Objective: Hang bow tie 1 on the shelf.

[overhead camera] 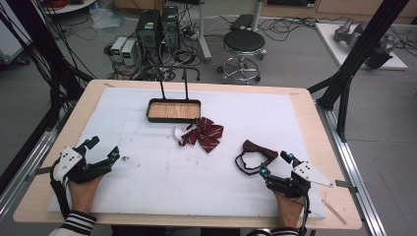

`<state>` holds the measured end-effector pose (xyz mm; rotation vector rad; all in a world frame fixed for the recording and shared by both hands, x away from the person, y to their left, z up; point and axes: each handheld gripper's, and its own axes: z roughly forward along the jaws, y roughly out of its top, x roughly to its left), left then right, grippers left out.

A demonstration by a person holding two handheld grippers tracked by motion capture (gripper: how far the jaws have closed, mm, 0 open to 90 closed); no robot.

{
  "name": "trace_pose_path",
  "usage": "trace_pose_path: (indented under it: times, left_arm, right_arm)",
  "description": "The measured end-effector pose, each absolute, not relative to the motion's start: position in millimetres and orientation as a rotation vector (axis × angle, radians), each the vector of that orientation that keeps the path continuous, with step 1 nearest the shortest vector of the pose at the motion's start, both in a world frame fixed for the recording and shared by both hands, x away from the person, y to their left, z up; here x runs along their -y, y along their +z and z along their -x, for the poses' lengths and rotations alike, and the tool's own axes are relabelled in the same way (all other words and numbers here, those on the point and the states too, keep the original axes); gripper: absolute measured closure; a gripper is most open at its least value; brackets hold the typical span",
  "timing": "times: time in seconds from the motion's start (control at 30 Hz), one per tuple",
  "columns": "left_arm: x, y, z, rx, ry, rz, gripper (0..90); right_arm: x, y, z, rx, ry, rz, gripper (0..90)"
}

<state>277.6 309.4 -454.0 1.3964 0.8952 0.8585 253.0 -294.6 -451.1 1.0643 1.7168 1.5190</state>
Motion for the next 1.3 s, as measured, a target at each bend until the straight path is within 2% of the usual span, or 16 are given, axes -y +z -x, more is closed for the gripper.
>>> trace_pose_path:
  times: [0.8,1.3]
  left_arm:
    - [-308.6,-454.2,-276.7,-0.885,0.869,-1.396,17.0]
    - [-309.4,-453.9,-277.4,-0.892,0.86,-1.398,17.6]
  right_arm:
    - [292.2,-448.9,-255.4,-1.753,1.48,-1.085,10.5]
    - [282.9,-394.2,-278.3,-1.886,1.472,-1.034,10.5]
